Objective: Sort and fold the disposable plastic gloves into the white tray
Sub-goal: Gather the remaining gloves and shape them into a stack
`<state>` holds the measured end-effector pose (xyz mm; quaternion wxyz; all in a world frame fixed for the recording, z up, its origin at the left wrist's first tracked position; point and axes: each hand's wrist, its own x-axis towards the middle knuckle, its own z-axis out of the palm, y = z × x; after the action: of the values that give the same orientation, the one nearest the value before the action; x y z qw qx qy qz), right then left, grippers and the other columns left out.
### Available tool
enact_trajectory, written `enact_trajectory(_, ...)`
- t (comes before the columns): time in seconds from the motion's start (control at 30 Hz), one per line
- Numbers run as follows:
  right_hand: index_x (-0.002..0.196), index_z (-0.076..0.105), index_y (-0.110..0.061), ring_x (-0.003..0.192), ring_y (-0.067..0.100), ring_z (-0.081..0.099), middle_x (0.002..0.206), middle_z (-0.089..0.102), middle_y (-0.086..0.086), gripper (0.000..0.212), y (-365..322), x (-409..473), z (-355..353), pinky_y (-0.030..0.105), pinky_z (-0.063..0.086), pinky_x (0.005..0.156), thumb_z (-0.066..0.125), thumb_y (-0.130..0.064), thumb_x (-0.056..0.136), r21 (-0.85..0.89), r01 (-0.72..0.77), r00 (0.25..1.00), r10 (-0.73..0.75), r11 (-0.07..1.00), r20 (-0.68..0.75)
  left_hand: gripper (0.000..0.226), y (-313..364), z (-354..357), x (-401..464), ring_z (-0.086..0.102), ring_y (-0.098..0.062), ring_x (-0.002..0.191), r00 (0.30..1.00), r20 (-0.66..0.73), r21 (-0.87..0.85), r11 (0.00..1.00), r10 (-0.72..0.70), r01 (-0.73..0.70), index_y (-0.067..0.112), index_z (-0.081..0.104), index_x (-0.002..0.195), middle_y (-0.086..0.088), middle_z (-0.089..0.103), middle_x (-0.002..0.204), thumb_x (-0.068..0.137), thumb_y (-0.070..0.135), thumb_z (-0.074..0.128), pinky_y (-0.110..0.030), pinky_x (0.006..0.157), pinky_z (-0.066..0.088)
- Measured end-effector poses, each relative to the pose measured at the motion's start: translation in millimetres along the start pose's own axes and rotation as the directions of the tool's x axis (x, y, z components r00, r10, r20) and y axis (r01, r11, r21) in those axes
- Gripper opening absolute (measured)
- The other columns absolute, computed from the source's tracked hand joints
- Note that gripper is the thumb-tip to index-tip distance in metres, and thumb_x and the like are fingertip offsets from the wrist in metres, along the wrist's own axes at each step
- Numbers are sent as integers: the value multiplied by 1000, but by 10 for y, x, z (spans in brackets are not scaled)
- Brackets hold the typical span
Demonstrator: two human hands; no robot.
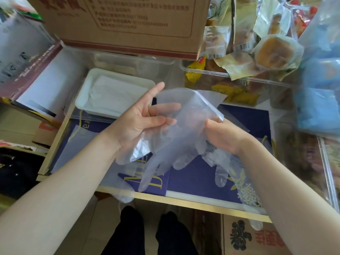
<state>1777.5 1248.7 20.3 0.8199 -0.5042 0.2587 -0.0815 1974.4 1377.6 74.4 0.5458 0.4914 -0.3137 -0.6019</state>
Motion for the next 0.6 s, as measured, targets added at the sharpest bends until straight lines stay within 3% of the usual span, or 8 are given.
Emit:
enact_trajectory(0.07,77,74,-16,76,18,65,78,69,2,37,-40,77,100,31,52,75,87,-42,54,-10,-7,1000,7,1000,11,71,-32,-76,-106,69,-8,74,999,-51,-51,999,-4,2,35,35,134,3,72,100,79,-8,49,-15,64,52)
enact_trajectory(0.17,65,68,-16,61,8,62,64,64,-2,11,-144,200,360,18,50,62,78,-15,70,-11,32,999,-32,999,34,71,-94,-334,-371,70,-11,72,994,-95,-94,995,-48,39,26,43,130,0,74,91,69,-6,60,-18,63,53)
enact_trajectory(0.23,69,67,-13,58,1,61,60,64,-7,20,-195,316,574,11,48,59,63,0,84,-174,-13,1000,17,985,22,65,-100,-584,-611,70,-14,77,993,-83,-158,985,-89,75,21,55,125,-3,73,91,64,16,75,-22,64,54)
enact_trajectory(0.27,74,66,-10,59,-1,61,60,65,-7,20,-219,385,696,10,49,60,57,3,87,-266,-33,998,46,963,40,75,-106,-718,-728,69,-15,81,990,-74,-179,978,-120,105,19,58,124,-4,72,94,56,36,83,-25,65,55)
enact_trajectory(0.37,86,67,-8,65,0,61,70,67,-6,10,-241,609,1095,15,53,70,60,-2,87,-531,-27,979,129,847,155,93,-36,-961,-1005,67,-16,87,953,-146,-40,964,-266,263,15,65,114,-6,70,98,39,68,81,-26,72,56)
enact_trajectory(0.43,84,67,-10,63,-4,58,68,65,-10,4,-211,761,1349,13,49,68,64,-11,87,-696,1,967,176,718,182,59,3,-1037,-1131,68,-9,80,916,-248,189,912,-314,364,19,71,94,2,73,89,53,61,79,-17,67,53)
enact_trajectory(0.5,82,64,-6,60,0,51,66,61,-1,16,-133,907,1544,14,41,62,65,-21,87,-813,28,956,222,582,191,18,27,-1063,-1211,63,-2,61,890,-339,359,832,-306,423,20,70,76,7,72,71,77,38,70,-13,53,46)
enact_trajectory(0.6,70,52,-1,52,6,36,61,44,3,41,-46,1050,1704,17,29,50,68,-37,83,-931,11,951,283,366,122,28,-110,-1275,-1333,50,-6,43,844,-462,389,793,-273,469,13,61,62,3,62,55,89,23,62,-19,44,37)
